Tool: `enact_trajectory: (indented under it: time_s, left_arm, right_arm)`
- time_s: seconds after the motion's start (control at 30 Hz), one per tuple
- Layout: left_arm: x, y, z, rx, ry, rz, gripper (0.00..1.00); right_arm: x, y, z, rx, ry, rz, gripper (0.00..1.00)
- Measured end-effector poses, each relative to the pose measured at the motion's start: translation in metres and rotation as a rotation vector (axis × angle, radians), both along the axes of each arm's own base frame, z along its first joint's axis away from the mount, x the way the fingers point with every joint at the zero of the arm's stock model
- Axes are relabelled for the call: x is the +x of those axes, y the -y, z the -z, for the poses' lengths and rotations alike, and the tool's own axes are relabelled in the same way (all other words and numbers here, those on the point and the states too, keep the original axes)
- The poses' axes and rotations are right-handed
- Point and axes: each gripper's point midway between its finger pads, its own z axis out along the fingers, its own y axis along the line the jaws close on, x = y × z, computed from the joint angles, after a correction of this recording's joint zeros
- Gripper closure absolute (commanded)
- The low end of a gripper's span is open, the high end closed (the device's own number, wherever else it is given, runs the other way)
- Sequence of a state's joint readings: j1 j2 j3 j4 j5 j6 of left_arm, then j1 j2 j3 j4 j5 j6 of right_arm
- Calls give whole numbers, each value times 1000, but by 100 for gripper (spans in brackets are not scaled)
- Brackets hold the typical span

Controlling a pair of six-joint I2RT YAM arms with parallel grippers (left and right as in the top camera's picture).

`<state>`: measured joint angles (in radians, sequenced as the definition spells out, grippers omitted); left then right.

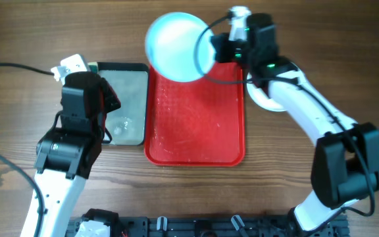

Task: Clean dirty plates on tray and stack at the side
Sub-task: 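Carry the blue plate right and lower it onto the white plate stack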

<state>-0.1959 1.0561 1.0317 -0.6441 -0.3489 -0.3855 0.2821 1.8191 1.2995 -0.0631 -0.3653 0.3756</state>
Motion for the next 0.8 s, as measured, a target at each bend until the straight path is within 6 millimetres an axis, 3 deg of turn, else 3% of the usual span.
enact_trajectory:
  time_s: [0.2, 0.4, 0.6, 0.8]
  left_arm:
    - [25, 9, 20, 30, -40, 48, 96]
    - [48, 15, 56, 66, -120, 81, 96]
    - [61, 18, 82, 80, -175, 88, 96]
    - [67, 20, 104, 85, -222, 91, 96]
  right_arm:
    - [-9, 78, 23, 79, -211, 70, 96]
    - [-22, 139, 35, 165, -344, 159, 96]
    - [-33, 183, 43, 193, -415, 247, 96]
    - [-47, 209, 54, 162, -472, 310, 96]
